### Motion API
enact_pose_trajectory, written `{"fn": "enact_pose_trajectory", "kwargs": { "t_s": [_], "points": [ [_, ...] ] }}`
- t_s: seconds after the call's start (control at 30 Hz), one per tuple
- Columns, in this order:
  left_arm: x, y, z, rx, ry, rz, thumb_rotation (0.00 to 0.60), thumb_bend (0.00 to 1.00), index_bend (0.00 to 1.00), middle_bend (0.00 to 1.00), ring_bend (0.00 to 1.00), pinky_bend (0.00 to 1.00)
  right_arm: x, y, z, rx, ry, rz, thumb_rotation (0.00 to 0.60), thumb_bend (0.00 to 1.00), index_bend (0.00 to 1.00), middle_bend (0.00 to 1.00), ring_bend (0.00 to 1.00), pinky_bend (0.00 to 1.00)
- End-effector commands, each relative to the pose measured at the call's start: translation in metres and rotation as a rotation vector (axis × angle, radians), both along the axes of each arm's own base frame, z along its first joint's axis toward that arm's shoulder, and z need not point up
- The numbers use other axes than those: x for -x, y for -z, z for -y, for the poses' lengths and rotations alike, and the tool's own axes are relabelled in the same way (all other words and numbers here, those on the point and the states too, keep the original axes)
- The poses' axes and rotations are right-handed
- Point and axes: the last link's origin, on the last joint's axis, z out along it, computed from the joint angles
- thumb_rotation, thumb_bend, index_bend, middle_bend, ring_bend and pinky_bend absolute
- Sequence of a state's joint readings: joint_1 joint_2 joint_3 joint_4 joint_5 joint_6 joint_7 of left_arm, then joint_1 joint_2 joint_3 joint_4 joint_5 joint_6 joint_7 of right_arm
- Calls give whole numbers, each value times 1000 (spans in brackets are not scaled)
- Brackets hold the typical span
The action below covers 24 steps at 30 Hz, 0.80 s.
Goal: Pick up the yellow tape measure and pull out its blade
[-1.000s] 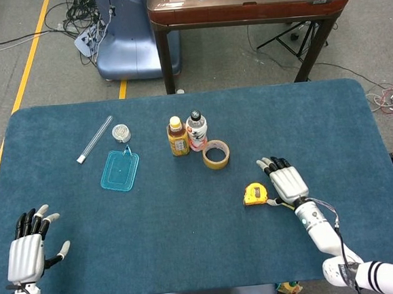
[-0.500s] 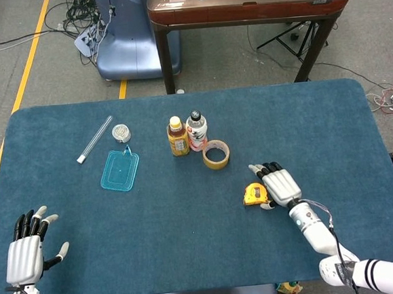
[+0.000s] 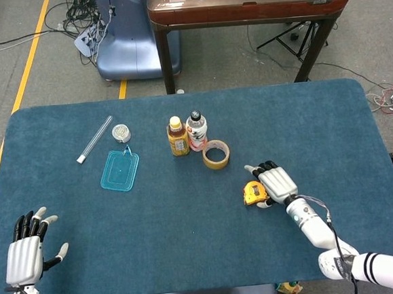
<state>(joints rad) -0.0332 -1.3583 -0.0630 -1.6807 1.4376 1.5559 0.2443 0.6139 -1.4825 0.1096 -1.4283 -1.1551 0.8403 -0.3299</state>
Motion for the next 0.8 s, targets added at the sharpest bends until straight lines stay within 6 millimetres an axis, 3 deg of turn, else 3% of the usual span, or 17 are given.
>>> {"fn": "enact_pose_trajectory", "kwargs": {
  "t_s": [0.03,0.37,0.8],
  "points": [
    [0,0,0,-2,-1,0,600,232,258,118,42,0,-3,0,-1,-17,-12,-2,600,35,192,282,176,106],
    [2,0,2,-3,-14,8,600,232,257,111,42,0,-3,3,1,-37,-24,-24,600,107,270,289,180,106],
    [0,1,2,-1,-11,20,600,233,254,108,42,0,-2,3,-4,-48,-36,-47,600,109,290,313,199,106]
  ]
}}
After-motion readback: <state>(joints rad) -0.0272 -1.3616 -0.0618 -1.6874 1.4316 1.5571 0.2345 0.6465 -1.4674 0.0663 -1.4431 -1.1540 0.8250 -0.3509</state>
